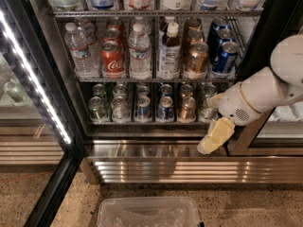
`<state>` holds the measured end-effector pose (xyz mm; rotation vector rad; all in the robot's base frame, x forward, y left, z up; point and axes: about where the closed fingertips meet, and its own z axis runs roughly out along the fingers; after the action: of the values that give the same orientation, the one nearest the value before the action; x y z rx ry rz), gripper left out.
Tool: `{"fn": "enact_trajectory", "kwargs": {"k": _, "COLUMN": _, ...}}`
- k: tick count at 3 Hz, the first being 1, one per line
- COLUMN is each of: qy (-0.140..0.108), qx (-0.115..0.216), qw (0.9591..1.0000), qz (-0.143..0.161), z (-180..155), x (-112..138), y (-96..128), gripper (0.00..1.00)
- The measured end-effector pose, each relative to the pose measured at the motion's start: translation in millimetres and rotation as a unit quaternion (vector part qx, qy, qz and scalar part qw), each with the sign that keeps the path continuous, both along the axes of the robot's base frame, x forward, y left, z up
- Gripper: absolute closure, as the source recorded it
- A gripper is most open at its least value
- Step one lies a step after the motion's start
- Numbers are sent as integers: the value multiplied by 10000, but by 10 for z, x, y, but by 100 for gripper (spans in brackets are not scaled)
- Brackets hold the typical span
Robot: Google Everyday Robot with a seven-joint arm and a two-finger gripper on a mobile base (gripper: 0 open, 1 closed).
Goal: Pick 7up can from bottom shelf of fridge
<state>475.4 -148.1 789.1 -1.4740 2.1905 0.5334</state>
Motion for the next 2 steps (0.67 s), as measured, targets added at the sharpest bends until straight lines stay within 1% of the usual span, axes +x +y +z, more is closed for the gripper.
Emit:
{"fn": "enact_trajectory", "kwargs": {"k": 1, "qy": 185, "qx": 813, "qw": 9963, "qz": -208, "z": -502, "x": 106, "y": 355, "gripper": 0}}
{"fn": "enact_trajectory", "kwargs": {"k": 2, "qy": 85, "qx": 1477, "qw": 9886, "qz": -290, "z": -876, "x": 375, "y": 826, "gripper": 0}}
